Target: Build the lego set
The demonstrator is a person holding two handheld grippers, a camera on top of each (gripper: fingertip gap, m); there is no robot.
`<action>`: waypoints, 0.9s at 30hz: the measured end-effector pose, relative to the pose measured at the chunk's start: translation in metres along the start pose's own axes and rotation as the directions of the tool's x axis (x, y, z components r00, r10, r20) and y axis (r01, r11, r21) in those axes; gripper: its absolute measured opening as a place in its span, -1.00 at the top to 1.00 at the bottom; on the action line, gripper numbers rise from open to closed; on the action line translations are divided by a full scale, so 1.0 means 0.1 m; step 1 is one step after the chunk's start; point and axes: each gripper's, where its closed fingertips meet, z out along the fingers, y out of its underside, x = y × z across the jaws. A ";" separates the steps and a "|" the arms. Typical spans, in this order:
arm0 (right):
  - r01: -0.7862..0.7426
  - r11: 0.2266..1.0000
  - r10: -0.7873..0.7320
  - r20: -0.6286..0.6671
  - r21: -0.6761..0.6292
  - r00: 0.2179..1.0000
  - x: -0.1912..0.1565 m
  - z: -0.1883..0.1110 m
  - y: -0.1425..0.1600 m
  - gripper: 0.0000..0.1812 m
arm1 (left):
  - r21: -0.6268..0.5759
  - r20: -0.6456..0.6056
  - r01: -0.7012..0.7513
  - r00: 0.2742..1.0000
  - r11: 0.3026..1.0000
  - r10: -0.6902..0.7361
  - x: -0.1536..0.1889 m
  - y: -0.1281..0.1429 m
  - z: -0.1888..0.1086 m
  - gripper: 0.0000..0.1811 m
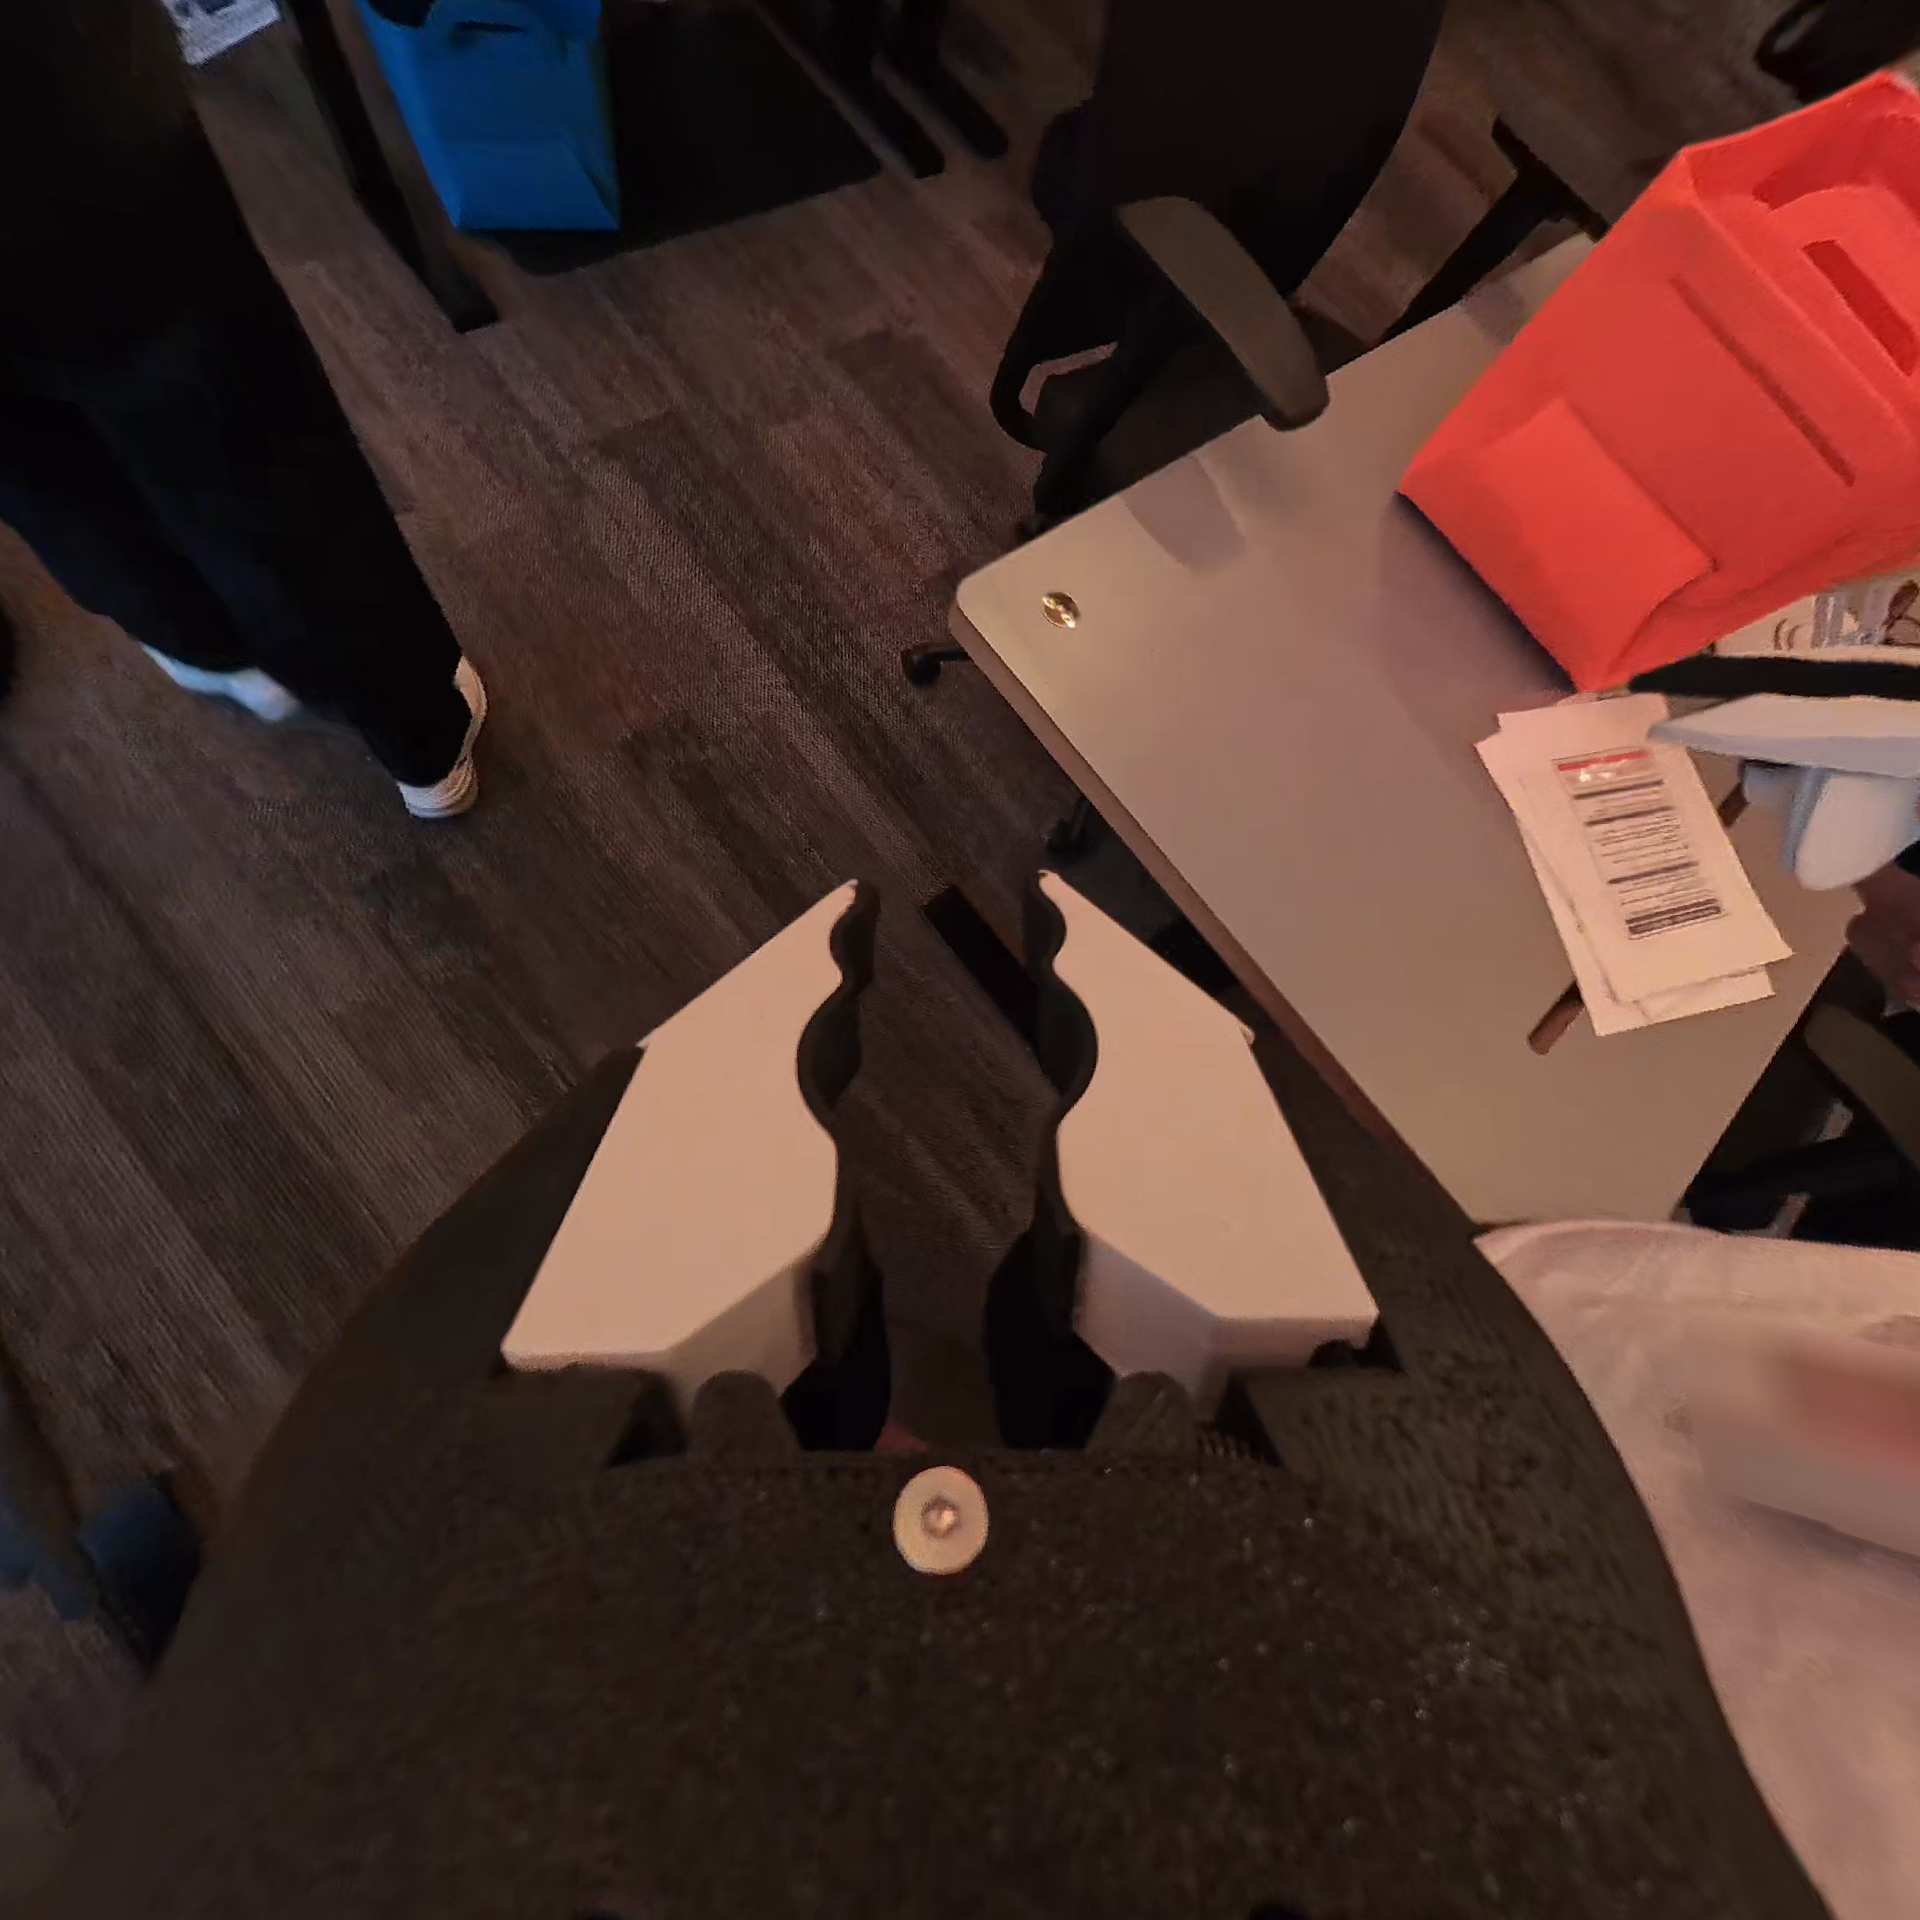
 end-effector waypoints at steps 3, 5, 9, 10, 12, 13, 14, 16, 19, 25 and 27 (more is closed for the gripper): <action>-0.051 0.998 0.052 -0.025 0.048 0.998 -0.08 0.55 -0.68 0.44 | -0.025 -0.068 -0.046 0.997 0.999 0.044 -0.54 -0.61 0.38 0.69; -0.030 0.998 0.033 -0.059 0.053 0.998 -0.07 0.89 -1.06 0.44 | -0.039 -0.105 -0.085 0.991 0.996 0.081 -0.88 -1.01 0.69 0.69; -0.049 0.997 0.056 -0.109 0.067 0.992 0.11 1.58 -1.63 0.44 | -0.044 -0.162 -0.179 0.972 0.983 0.170 -1.47 -1.85 1.45 0.69; -0.062 0.996 0.070 -0.117 0.070 0.991 0.20 1.77 -1.74 0.44 | -0.041 -0.176 -0.200 0.966 0.979 0.190 -1.59 -2.07 1.67 0.69; -0.081 0.993 0.093 -0.137 0.085 0.986 0.43 2.15 -1.99 0.44 | -0.028 -0.207 -0.232 0.953 0.972 0.221 -1.77 -2.52 2.16 0.68; -0.084 0.992 0.097 -0.149 0.095 0.984 0.58 2.35 -2.13 0.44 | -0.011 -0.223 -0.244 0.946 0.970 0.235 -1.83 -2.77 2.43 0.68; -0.084 0.991 0.100 -0.161 0.100 0.982 0.76 2.55 -2.28 0.44 | 0.000 -0.238 -0.257 0.939 0.966 0.250 -1.88 -3.01 2.70 0.69; -0.086 0.991 0.103 -0.169 0.100 0.980 1.12 2.98 -2.62 0.44 | 0.006 -0.259 -0.286 0.925 0.958 0.278 -1.96 -3.47 3.25 0.69; -0.077 0.988 0.100 -0.165 0.137 0.981 1.69 3.55 -3.34 0.44 | -0.002 -0.277 -0.317 0.911 0.948 0.304 -2.02 -4.14 4.05 0.69; -0.034 0.982 0.072 -0.203 0.186 0.977 2.76 4.21 -5.02 0.42 | -0.045 -0.373 -0.420 0.849 0.906 0.375 -1.86 -5.45 5.38 0.69; -0.013 0.975 0.062 -0.217 0.221 0.974 3.11 4.37 -5.53 0.42 | -0.049 -0.400 -0.470 0.817 0.881 0.414 -1.78 -5.81 5.87 0.69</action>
